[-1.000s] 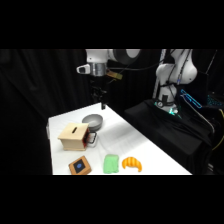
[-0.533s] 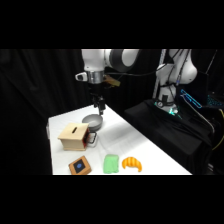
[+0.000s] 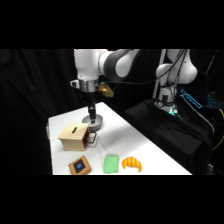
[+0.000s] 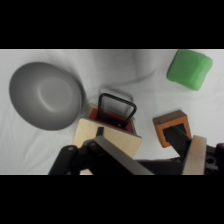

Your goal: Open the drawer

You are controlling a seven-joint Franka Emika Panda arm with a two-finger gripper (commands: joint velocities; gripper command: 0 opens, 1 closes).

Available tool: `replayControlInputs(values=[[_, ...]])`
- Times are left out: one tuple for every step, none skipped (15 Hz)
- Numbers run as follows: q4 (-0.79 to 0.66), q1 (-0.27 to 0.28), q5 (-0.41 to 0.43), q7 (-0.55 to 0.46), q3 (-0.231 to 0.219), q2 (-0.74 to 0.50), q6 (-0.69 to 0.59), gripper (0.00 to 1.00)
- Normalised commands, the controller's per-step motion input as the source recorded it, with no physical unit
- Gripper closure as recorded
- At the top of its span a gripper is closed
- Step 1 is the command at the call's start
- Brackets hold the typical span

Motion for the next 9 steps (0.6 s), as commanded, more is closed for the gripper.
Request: replayControlInputs(values=[[0.20,0.102,0.101,0.33,-0.001,0.18,0.17,0.00],[0.19,0.104,0.091,0.31,-0.007,0.20,0.18,0.00],[0.17,0.114,0.046,0.34,-0.030,0.20,0.24,0.00],[0.15,0.107,0.062,0.31,-0.034,0.20,0.25,0.00],[0.11,0.111,0.051,0.30,-0.046,0.19,0.29,0.00],[0.09,0.127,0.006,0.32,-0.075,0.19,0.33,0.00],[0.08,0.128,0.017,0.30,-0.086,0.20,0.33,0.00],[0.08,0.131,0.012,0.28,-0.104,0.19,0.31,0.00],[0.05,0.144,-0.014,0.30,-0.136,0.19,0.35,0.00]])
